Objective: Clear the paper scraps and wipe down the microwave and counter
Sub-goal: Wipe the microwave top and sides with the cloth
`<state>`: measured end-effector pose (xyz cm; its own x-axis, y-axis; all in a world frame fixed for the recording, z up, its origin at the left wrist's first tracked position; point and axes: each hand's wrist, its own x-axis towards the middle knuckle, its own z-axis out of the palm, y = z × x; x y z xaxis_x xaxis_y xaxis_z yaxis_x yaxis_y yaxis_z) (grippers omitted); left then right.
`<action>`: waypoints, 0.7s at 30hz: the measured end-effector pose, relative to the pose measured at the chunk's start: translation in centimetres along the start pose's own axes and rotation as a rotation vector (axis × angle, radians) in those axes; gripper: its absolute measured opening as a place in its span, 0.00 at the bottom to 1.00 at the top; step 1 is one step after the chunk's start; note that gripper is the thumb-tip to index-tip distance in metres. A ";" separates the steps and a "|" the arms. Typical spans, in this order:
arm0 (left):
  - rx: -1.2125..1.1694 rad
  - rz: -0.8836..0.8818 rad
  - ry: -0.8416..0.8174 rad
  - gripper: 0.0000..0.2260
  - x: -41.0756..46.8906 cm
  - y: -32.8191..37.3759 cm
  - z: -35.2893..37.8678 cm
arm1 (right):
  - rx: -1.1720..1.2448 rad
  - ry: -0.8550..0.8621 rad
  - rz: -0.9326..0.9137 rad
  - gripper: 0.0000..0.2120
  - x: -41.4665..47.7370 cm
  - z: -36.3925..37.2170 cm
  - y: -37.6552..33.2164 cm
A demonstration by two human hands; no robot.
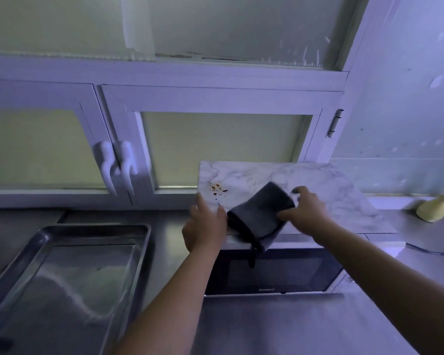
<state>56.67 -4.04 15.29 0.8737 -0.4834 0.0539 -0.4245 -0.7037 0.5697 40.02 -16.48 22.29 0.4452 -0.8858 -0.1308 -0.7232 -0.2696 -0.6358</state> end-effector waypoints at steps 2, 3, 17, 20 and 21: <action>-0.025 -0.002 0.005 0.28 -0.2 -0.1 0.0 | -0.322 0.136 -0.192 0.36 -0.6 1.1 0.5; -0.048 -0.007 0.011 0.26 -0.2 0.0 0.0 | -0.363 0.175 -0.359 0.35 -0.8 1.5 0.6; -0.199 -0.063 0.029 0.21 0.2 -0.8 -0.4 | -0.751 -0.169 -0.384 0.41 10.7 5.9 -1.0; -0.210 -0.065 0.036 0.21 0.5 -1.1 -0.4 | -0.706 -0.137 -0.345 0.40 14.5 6.7 -2.6; -0.212 -0.066 0.043 0.20 0.6 -1.2 -0.4 | -0.695 -0.130 -0.337 0.39 15.7 6.8 -3.3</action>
<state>57.76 -3.26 14.98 0.9092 -0.4141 0.0434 -0.3107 -0.6054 0.7327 52.98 -26.87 17.16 0.7264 -0.6746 -0.1310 -0.6838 -0.7285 -0.0402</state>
